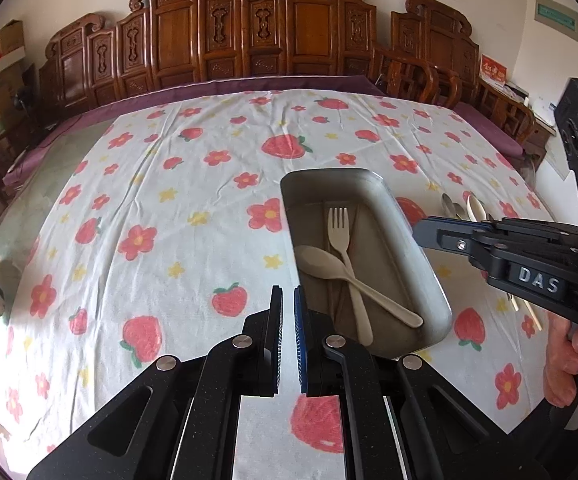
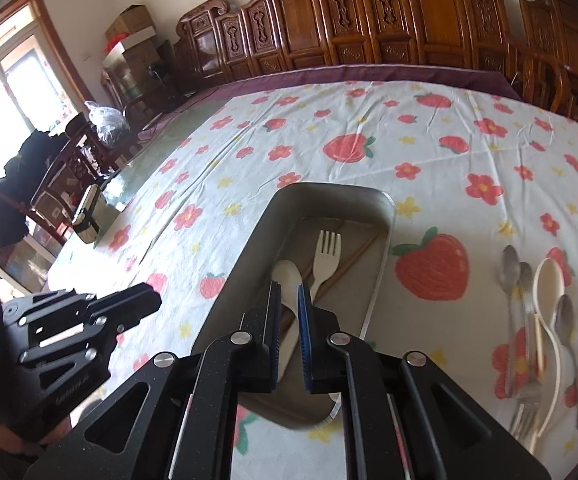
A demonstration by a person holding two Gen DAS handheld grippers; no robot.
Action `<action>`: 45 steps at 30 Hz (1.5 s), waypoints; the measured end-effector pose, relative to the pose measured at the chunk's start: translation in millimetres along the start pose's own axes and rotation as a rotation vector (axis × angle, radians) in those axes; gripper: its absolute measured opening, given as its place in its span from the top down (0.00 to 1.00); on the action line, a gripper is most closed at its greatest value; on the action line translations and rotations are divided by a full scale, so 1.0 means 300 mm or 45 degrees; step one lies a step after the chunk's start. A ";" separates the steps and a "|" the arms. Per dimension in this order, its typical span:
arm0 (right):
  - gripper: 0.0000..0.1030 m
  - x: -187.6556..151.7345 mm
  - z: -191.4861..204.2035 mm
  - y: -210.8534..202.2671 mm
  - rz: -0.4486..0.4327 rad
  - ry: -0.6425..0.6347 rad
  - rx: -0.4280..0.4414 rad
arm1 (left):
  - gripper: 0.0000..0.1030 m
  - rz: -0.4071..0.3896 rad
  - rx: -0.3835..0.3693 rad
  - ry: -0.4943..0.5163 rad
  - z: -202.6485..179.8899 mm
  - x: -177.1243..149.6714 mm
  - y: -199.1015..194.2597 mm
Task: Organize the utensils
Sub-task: 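Open the right gripper and move it back toward the remaining utensils, then grasp a wooden chopstick with the right gripper and lift it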
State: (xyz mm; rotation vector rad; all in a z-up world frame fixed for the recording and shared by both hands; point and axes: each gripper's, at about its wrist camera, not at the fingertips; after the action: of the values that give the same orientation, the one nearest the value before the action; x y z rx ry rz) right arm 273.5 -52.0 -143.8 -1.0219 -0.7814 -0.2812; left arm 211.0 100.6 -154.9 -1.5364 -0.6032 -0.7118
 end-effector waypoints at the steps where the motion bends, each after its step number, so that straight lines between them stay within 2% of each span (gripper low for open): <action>1: 0.89 -0.006 -0.007 -0.019 -0.006 -0.013 -0.005 | 0.95 -0.003 -0.004 0.003 -0.009 0.000 -0.002; 7: 0.89 -0.064 -0.108 -0.166 -0.046 -0.059 -0.044 | 0.95 -0.020 -0.034 0.033 -0.077 0.006 -0.014; 14: 0.89 -0.168 -0.279 -0.316 -0.052 -0.083 -0.162 | 0.53 -0.053 -0.078 0.087 -0.201 0.009 -0.036; 18: 0.89 -0.221 -0.378 -0.370 -0.048 -0.079 -0.233 | 0.35 -0.071 -0.111 0.114 -0.274 0.005 -0.050; 20: 0.89 -0.247 -0.421 -0.376 -0.026 -0.069 -0.247 | 0.31 -0.079 -0.137 0.118 -0.311 0.002 -0.059; 23: 0.89 -0.282 -0.457 -0.367 0.003 -0.074 -0.270 | 0.27 -0.086 -0.166 0.127 -0.358 -0.007 -0.072; 34: 0.89 -0.382 -0.534 -0.276 0.143 -0.058 -0.313 | 0.27 -0.049 -0.226 0.151 -0.477 -0.066 -0.058; 45: 0.89 -0.385 -0.552 -0.212 0.223 -0.104 -0.377 | 0.27 -0.034 -0.245 0.176 -0.525 -0.090 -0.060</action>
State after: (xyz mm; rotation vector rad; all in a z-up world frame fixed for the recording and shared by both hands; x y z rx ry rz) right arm 231.9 -240.9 -229.9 -1.3798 -0.7308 -0.2085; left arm 165.9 -53.9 -157.6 -1.6418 -0.4626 -0.9097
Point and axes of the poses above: each gripper's, at about its wrist camera, not at the fingertips, and y roughly the way its jaws point, z to its left, x to its top, and after that the axes turned 9 degrees about -z, right-handed
